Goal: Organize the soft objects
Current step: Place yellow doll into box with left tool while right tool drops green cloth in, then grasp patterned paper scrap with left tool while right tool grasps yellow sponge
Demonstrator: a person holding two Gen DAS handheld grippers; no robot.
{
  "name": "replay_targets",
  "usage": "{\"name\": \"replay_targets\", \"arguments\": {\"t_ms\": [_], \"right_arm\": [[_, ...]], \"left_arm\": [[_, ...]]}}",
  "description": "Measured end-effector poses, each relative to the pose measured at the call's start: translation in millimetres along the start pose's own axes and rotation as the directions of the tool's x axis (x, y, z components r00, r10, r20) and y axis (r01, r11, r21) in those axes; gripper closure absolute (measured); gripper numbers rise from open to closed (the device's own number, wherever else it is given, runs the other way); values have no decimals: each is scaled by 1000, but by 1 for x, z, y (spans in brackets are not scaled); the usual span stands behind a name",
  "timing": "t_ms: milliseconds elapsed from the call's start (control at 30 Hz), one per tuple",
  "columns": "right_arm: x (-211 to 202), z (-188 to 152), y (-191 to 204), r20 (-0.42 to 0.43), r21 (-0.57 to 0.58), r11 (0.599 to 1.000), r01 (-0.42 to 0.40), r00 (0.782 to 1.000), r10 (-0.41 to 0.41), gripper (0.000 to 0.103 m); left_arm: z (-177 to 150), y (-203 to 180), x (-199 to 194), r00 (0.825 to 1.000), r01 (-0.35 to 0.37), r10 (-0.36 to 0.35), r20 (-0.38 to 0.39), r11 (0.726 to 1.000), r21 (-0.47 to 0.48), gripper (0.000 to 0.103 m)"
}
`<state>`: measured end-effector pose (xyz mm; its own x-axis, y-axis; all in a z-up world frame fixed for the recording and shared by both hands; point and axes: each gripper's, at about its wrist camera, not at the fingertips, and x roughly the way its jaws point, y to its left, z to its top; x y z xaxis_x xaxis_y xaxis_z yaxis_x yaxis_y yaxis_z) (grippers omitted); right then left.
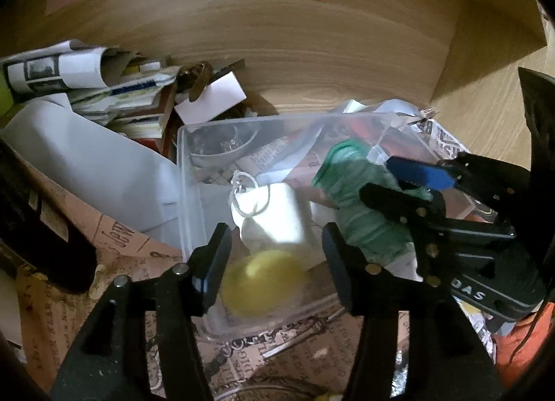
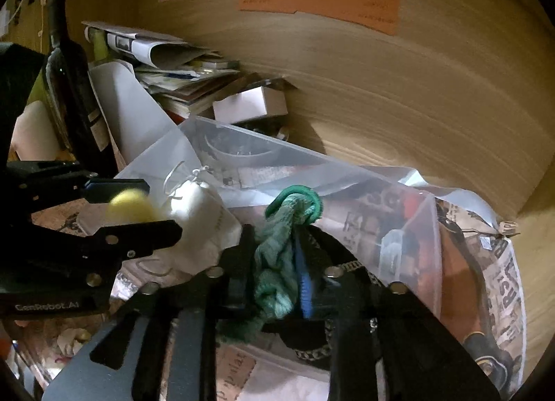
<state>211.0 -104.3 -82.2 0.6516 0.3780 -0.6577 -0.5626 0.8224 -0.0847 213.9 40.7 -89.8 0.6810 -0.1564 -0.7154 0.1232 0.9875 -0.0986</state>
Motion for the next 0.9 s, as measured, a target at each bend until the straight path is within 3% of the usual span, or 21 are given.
{"name": "replay_targets", "arguments": {"t_ms": [67, 233, 433, 533, 700, 900], "right_arm": [[-5, 1, -1, 16, 5, 1000, 5, 1000, -5, 59], [-34, 2, -1, 83, 3, 999, 35, 996, -35, 51], [-81, -1, -7, 193, 31, 997, 71, 978, -75, 33], [-107, -10, -12, 241, 57, 995, 84, 966, -95, 17], [-127, -30, -17, 264, 93, 989, 116, 955, -137, 15], [-133, -63, -27, 219, 149, 978, 143, 960, -174, 14]], "left_arm": [[-1, -2, -10, 1000, -5, 5, 28, 1000, 5, 40], [-1, -8, -39, 996, -10, 9, 93, 1000, 13, 33], [-11, -13, -81, 982, -25, 23, 189, 1000, 10, 13], [-23, -15, -95, 976, -31, 30, 217, 1000, 2, 3], [-44, -18, -99, 980, -39, 39, 193, 999, -5, 2], [-77, -17, -87, 991, -58, 60, 117, 998, -25, 2]]}}
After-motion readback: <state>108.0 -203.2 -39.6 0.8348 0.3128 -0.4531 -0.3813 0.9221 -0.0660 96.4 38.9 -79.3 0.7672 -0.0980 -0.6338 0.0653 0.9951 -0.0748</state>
